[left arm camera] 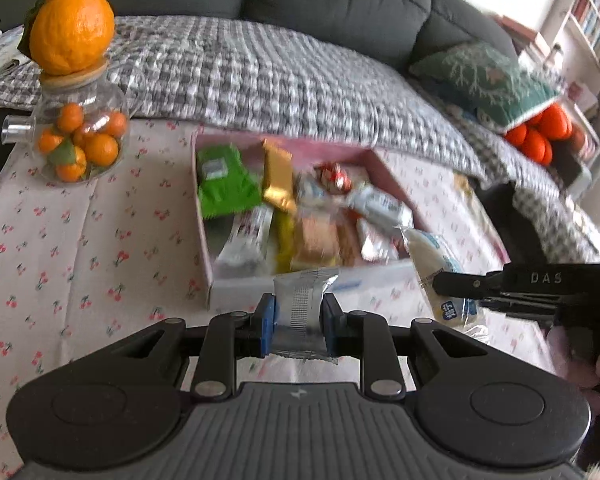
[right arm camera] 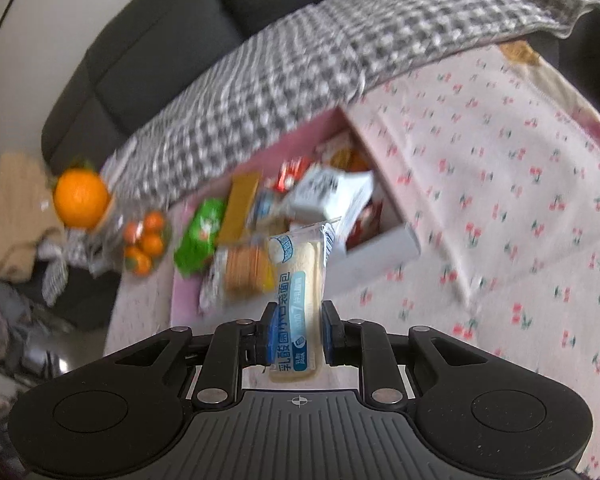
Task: Organize snacks
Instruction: 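Carry the foil packet and milk stick into the pink box and open both grippers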
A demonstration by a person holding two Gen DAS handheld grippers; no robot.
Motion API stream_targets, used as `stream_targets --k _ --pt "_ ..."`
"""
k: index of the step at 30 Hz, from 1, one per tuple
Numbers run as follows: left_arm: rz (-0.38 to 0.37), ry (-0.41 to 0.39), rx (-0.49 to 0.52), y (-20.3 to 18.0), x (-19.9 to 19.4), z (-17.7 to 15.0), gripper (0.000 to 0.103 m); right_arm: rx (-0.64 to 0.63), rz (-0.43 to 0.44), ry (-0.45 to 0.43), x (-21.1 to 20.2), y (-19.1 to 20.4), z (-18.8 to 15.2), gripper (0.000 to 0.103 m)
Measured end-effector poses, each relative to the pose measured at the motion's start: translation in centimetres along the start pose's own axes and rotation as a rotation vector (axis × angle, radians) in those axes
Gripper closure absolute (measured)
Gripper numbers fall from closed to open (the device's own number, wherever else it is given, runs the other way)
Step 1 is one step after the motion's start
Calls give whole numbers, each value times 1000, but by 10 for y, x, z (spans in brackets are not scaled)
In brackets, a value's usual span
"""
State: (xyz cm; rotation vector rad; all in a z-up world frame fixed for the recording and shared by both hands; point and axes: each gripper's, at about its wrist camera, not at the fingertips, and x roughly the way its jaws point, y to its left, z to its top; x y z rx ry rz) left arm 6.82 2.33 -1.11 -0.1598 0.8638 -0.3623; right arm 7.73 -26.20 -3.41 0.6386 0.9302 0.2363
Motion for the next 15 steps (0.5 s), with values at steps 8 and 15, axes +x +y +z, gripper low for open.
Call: stream_targets --k 8,15 --pt "33 -64 -9 -5 23 24 81 54 0 -75 15 -2 26 82" --pt "77 -77 -21 0 49 34 81 -7 28 -86 41 16 35 82"
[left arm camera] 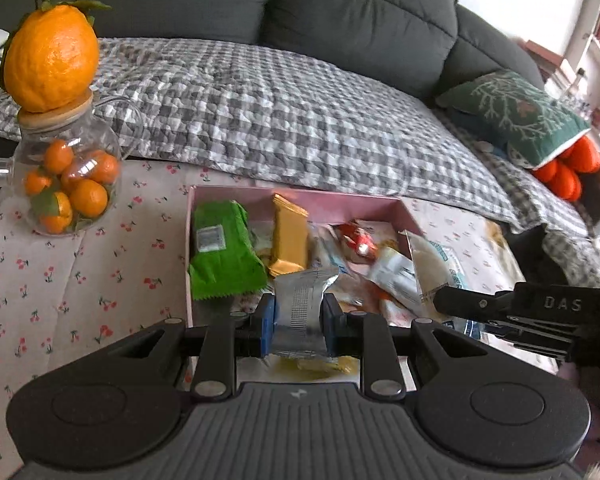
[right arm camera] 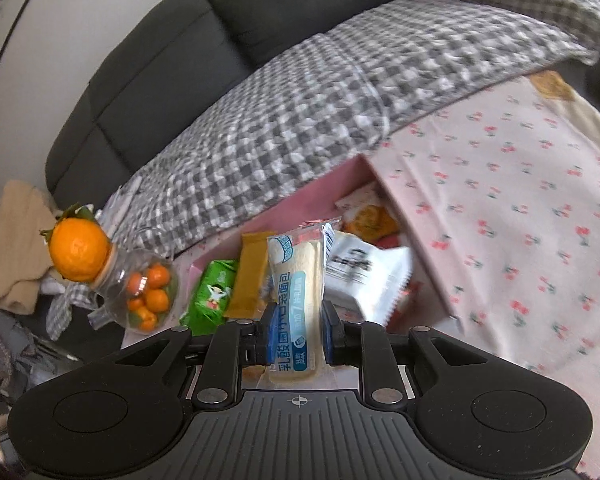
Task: Organize snacks
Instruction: 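Carry the foil packet and milk stick into the pink box and open both grippers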
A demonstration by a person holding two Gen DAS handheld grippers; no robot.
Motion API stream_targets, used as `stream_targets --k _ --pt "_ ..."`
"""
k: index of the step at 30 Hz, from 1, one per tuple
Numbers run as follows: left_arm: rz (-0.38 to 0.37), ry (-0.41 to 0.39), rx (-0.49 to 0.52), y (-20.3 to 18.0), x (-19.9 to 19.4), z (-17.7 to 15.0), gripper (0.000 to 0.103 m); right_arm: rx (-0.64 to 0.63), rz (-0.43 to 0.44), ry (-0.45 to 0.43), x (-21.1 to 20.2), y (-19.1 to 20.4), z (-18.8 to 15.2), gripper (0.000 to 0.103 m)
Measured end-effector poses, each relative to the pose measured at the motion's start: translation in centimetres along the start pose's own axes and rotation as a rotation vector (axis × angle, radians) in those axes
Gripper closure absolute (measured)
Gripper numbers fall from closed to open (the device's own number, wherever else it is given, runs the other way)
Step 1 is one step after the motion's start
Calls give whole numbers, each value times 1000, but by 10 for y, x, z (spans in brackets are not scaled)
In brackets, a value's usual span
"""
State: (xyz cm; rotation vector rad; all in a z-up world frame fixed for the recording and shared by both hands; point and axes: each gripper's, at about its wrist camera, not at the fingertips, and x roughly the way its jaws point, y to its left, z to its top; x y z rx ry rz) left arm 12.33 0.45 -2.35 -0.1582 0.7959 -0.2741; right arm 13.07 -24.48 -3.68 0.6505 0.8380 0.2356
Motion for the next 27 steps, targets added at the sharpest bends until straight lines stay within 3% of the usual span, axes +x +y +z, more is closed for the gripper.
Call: stream_targets --k 10,17,21,23,27 --pt "48 -16 -34 4 19 2 81 -61 -25 -47 35 27 8 82" --pt "55 -15 -6 -3 23 -1 78 -66 -42 -50 45 32 6 80" --pt "70 -10 14 -5 23 -2 68 -41 -51 -65 41 30 9 69" --pt "74 -5 13 -4 23 -3 56 -36 -51 -69 39 28 10 62" --pt "76 -5 19 -3 20 -3 44 -42 -59 -67 34 29 10 50"
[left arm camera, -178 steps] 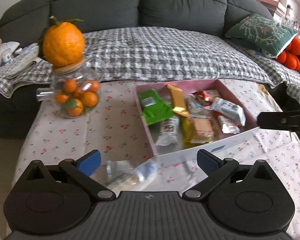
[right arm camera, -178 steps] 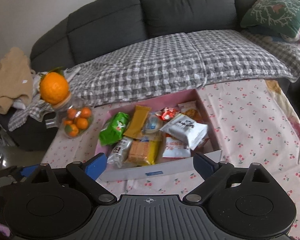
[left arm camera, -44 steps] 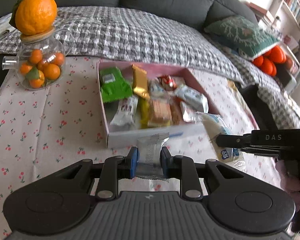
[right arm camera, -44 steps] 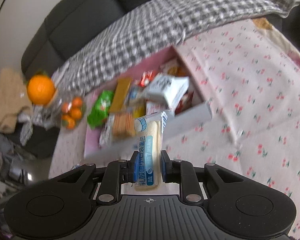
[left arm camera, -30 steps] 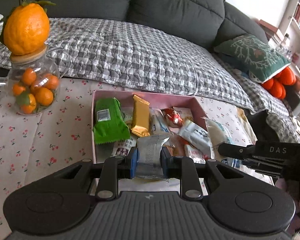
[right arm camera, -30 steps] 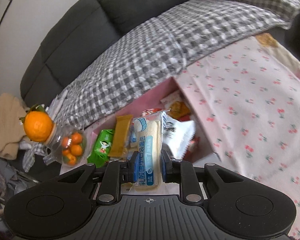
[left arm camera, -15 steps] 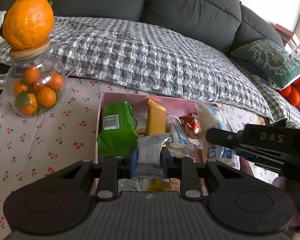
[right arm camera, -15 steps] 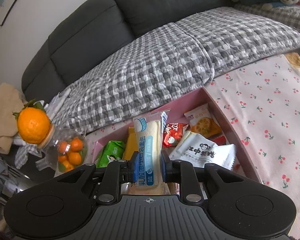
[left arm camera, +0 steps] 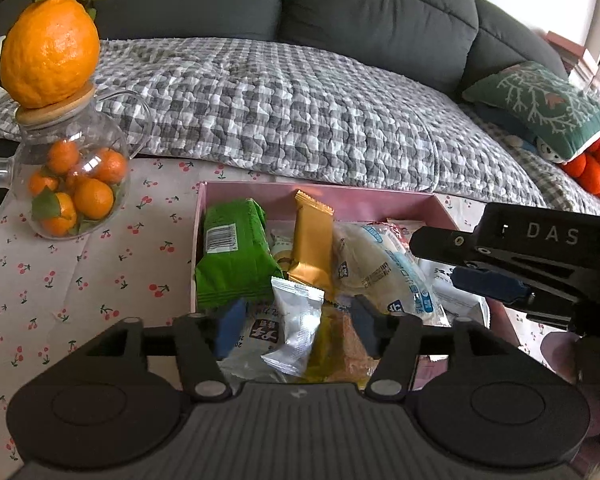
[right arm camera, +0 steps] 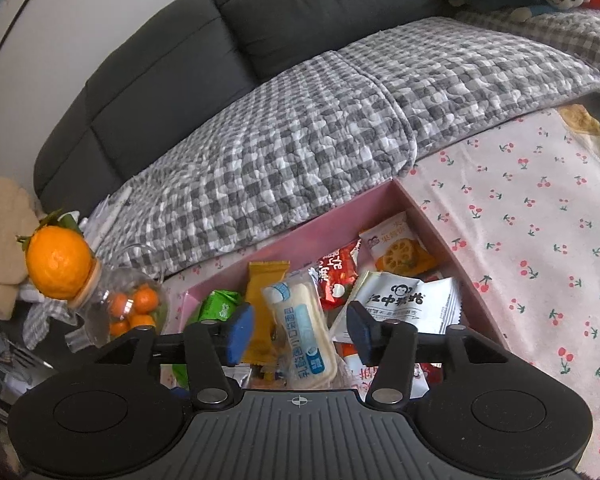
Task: Organize snacks
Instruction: 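Carry the foil packet and milk stick into the pink box and open both grippers, then withdraw both grippers up and away from the box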
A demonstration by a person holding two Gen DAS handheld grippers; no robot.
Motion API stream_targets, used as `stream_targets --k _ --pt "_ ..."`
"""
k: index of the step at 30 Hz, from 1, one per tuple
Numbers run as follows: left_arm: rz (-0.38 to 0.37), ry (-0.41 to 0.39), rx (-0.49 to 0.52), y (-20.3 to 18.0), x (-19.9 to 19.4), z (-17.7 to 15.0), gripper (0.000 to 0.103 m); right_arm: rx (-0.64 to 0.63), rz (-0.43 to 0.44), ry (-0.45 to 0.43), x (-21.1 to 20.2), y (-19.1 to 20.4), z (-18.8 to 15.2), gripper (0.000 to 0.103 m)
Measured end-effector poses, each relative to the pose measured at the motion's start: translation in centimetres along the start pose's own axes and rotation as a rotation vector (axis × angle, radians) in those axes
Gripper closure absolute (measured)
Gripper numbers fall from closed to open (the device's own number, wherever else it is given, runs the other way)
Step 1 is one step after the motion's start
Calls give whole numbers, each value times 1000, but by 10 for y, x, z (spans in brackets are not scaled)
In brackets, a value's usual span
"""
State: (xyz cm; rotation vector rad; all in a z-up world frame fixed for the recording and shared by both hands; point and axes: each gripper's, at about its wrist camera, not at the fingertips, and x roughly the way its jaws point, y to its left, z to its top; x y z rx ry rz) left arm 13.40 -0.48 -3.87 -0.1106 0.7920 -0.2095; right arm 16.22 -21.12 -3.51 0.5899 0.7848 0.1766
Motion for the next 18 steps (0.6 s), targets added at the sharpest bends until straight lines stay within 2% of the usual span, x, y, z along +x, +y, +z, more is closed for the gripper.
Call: stream_targets --k 2,6,11,15,18 --pt "2 -1 10 -1 -3 -1 34 -8 4 6 -3 2 0 45" --pt "4 -6 38 -4 -10 -3 26 -45 17 -4 -17 7 -1 32" --pt "22 15 68 -6 -21 -8 10 -81 7 -5 -39 8 -3 20" --pt "58 24 100 -8 -32 -15 6 -130 -20 -2 -58 7 -10 16" --pt "74 34 84 -8 -42 -20 4 -170 -57 14 -70 7 -19 14"
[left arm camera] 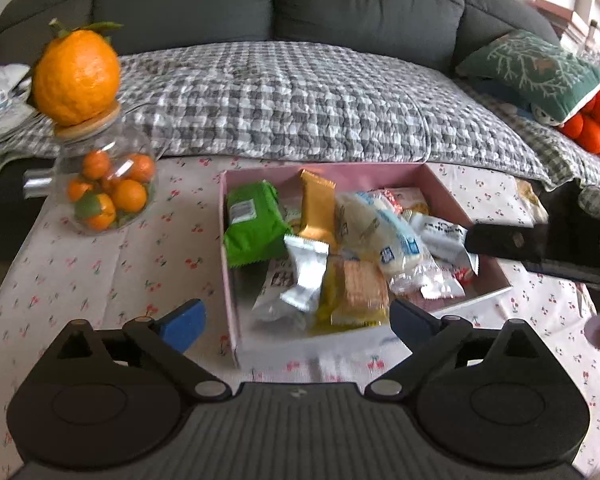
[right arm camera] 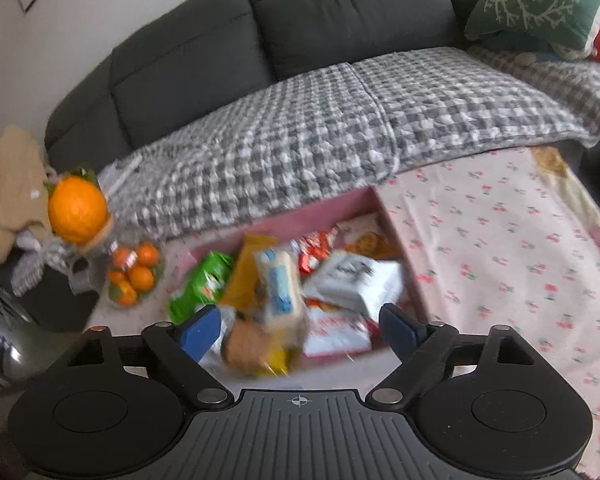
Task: Organize snacks
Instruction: 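Withdraw both grippers up and away from the box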
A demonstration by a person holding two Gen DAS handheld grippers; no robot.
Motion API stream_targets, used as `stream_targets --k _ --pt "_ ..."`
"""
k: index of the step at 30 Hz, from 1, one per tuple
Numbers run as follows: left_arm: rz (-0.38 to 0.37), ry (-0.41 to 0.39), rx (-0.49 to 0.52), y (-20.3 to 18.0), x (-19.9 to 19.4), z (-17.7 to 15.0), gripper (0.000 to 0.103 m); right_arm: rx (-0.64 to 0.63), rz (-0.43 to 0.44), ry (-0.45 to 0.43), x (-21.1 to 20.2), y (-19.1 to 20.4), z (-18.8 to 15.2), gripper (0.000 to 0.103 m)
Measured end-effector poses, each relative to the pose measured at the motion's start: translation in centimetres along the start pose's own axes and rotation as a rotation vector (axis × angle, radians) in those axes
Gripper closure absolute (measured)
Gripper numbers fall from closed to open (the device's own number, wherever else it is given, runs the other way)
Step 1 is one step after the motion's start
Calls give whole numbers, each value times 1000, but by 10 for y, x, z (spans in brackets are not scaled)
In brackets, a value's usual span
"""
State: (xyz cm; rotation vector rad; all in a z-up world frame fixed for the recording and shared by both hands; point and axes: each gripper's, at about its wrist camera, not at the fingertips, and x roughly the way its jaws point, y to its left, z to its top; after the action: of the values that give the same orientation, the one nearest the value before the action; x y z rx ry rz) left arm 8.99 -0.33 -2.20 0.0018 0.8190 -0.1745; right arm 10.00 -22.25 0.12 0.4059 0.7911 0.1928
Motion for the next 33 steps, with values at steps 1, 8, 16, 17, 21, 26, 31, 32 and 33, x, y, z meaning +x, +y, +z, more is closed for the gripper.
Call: stream_targets --k 1,8,16,17,21,26,31,32,33 --pt "1 7 -4 0 -4 -2 3 -15 -10 10 -5 1 -3 13" --pt "40 -3 18 -6 -34 -13 1 -112 -84 47 -37 4 -24 11" --pt "64 9 8 -8 -53 -35 1 -137 -149 48 -55 10 -54 9" --pt "74 15 8 -8 -53 -36 1 -139 -144 50 -57 11 -57 9" --pt "103 37 25 -10 -52 -49 1 -144 -140 42 -67 13 -65 9" --pt "135 88 -7 -12 -48 -69 1 -172 -156 40 -73 15 -73 9" --pt "184 89 5 -17 -46 -80 1 -195 -178 60 -72 13 -81 9" --pt "189 87 9 -18 -46 -80 1 -195 -183 63 -72 11 -83 9" --pt "192 85 12 -19 -47 -81 1 -195 -186 68 -72 10 -84 8"
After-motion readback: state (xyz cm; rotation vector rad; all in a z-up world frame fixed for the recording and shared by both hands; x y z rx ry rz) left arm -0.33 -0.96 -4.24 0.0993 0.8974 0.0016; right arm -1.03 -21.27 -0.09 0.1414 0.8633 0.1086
